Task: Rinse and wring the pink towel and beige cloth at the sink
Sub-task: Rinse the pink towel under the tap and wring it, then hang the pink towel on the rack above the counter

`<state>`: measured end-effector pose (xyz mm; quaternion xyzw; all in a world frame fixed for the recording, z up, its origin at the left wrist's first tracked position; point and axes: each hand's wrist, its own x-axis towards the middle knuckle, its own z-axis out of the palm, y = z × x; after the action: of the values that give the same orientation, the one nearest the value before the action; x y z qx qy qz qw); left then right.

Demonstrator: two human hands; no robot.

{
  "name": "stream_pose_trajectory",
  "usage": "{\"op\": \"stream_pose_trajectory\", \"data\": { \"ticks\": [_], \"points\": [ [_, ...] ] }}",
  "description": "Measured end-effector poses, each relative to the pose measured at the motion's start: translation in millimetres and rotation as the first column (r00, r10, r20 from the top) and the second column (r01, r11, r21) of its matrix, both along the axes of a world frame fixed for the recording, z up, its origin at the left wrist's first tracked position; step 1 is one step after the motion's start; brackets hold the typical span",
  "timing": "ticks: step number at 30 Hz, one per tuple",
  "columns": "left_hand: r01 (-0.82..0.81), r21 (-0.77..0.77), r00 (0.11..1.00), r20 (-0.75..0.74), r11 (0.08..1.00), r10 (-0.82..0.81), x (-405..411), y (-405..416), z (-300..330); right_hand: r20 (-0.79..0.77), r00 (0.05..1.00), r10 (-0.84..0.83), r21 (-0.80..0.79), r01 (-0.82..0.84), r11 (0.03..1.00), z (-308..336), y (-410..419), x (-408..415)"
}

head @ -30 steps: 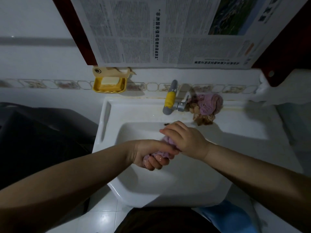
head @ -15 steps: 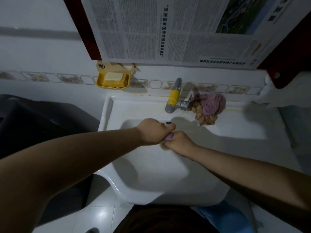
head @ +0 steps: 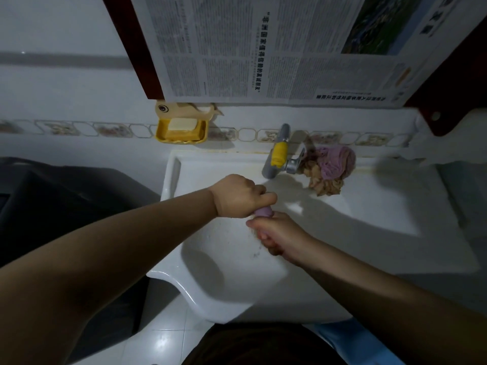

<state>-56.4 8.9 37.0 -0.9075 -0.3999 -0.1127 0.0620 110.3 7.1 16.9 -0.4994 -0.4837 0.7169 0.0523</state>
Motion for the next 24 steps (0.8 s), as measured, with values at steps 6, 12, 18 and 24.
{"op": "stream_pose_trajectory", "data": {
  "ticks": [6,12,18,24],
  "points": [
    [-0.269,-0.138,0.963,-0.002,0.953,0.271,-8.6,-9.3,-12.3,0.240,0.970,0.021,0.385,-0.115,0.915,-4.1,5.8,0.5],
    [-0.419,-0.398,0.902,-0.081,0.816,0.424,-26.9,-14.1,-8.7,0.260,0.963,-0.067,0.618,-0.112,0.778,-9.6,18.3,7.0],
    [-0.270,-0.848,0.714,0.141,0.456,0.686,-32.1,-31.5,2.2,0.347,0.937,-0.022,0.862,-0.310,0.400,11.5,35.4,12.1],
    [-0.167,-0.901,0.509,0.269,0.400,0.818,-24.2,-51.0,11.4,0.026,0.994,0.105,0.792,-0.085,0.605,42.2,37.8,6.5]
  ]
}}
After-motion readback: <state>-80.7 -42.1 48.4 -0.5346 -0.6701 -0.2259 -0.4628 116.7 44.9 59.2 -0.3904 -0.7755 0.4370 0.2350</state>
